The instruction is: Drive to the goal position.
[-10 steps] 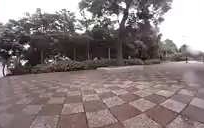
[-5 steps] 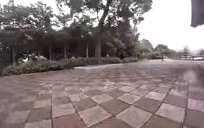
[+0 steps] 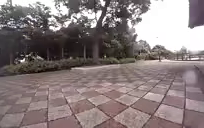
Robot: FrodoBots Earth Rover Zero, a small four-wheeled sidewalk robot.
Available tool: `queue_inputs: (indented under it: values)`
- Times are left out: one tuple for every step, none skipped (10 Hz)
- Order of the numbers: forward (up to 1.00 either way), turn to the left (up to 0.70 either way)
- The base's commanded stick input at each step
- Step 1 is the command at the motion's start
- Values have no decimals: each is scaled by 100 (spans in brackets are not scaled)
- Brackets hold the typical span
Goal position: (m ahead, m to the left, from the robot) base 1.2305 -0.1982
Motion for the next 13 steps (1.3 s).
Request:
queue_inputs:
  values:
    - [100, 0]
    - [100, 0]
    - [100, 0]
    - [100, 0]
    - [100, 0]
    - [100, 0]
    - [100, 0]
    - [100, 0]
    - [100, 0]
    - [100, 0]
    - [100, 0]
    - [100, 0]
    - [100, 0]
